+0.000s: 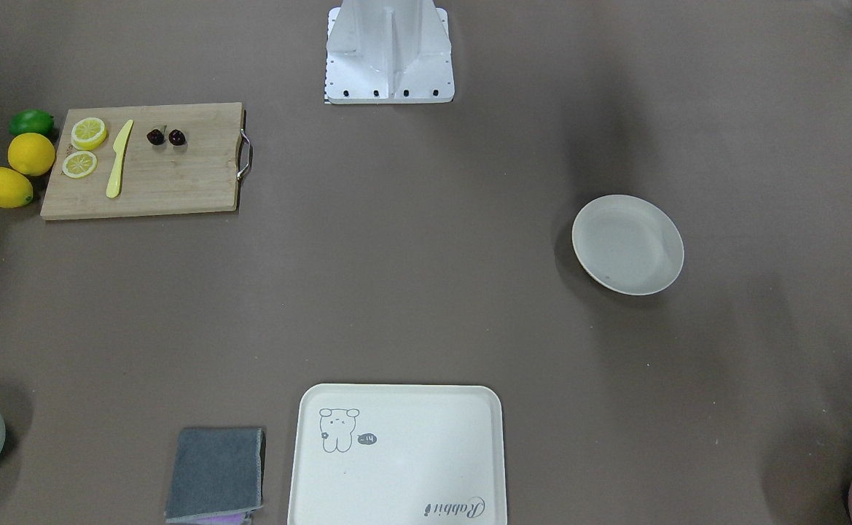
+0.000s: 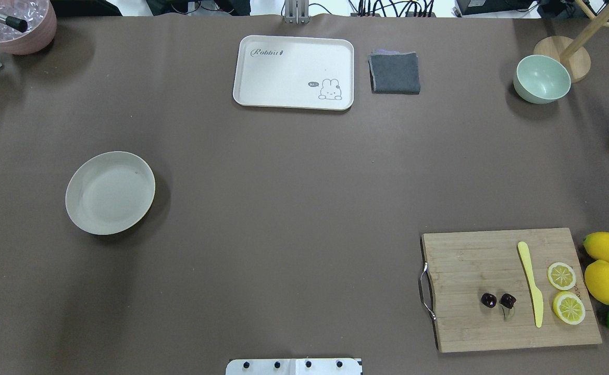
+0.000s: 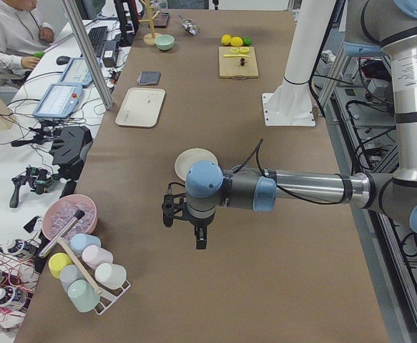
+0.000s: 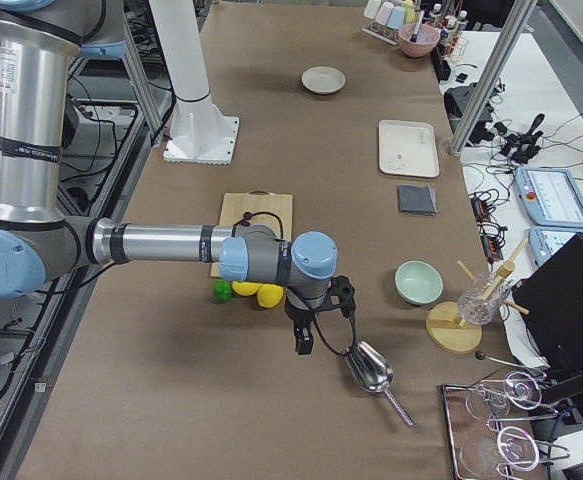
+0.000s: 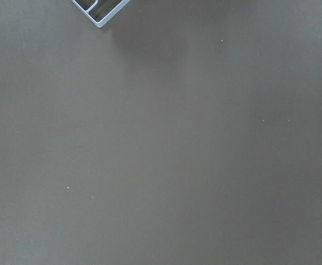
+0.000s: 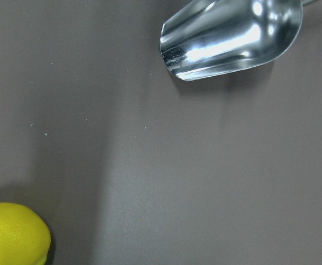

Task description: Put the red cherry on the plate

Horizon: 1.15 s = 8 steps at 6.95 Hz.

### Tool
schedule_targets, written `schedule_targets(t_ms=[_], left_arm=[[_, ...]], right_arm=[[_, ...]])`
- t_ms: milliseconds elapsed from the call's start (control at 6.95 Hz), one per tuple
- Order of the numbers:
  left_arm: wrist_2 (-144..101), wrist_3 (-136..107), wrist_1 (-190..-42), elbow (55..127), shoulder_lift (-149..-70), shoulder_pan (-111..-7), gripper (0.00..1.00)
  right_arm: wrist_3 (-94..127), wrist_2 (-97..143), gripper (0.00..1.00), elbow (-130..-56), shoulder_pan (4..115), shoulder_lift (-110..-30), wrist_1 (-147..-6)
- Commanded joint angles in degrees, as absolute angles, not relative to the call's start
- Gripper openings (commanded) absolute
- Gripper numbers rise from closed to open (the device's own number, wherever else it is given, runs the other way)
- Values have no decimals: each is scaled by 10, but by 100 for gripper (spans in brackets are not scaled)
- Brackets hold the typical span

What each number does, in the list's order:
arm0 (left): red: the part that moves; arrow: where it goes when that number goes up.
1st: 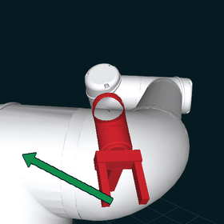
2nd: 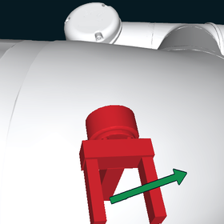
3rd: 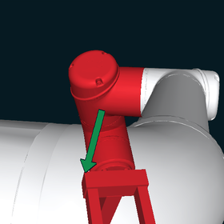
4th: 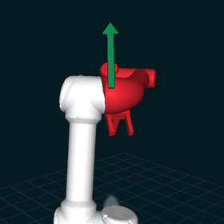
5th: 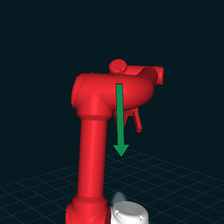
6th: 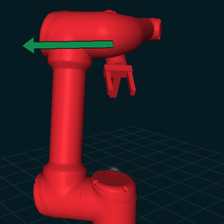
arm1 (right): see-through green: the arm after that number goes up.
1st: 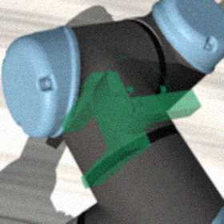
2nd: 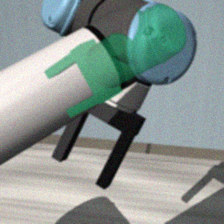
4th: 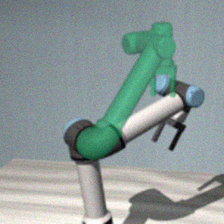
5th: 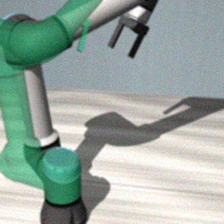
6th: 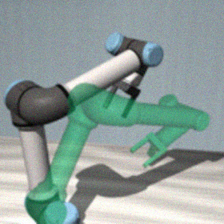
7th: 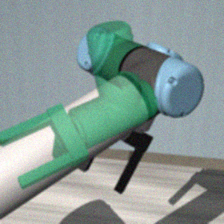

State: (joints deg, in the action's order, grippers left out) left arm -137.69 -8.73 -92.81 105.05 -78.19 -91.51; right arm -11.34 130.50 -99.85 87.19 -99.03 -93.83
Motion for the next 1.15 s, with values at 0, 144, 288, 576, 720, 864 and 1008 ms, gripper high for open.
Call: schedule_targets(t_ms=[0, 144, 288, 576, 720, 864, 1008], left_arm=[[-1376, -87, -929, 1061, -765, -915, 98], [-1378, -87, -928, 1072, -759, -915, 98], [-1379, -88, -928, 1076, -758, -915, 98], [-1378, -87, -929, 1080, -759, -915, 98], [-1378, -88, -929, 1080, -763, -916, 98], [-1381, -88, -932, 1082, -766, -920, 98], [-1382, -88, -968, 1081, -766, -922, 98]], right_arm=[[-113, 1306, 100, -998, 872, -991, -939], [-113, 1306, 100, -998, 872, -992, -939], [-113, 1306, 100, -999, 872, -992, -938], [-109, 1302, 100, -1011, 873, -984, -938], [-109, 1301, 100, -1032, 874, -986, -938], [-109, 1297, 100, -1033, 876, -992, -938], [-109, 1273, 100, -1034, 879, -992, -938]])
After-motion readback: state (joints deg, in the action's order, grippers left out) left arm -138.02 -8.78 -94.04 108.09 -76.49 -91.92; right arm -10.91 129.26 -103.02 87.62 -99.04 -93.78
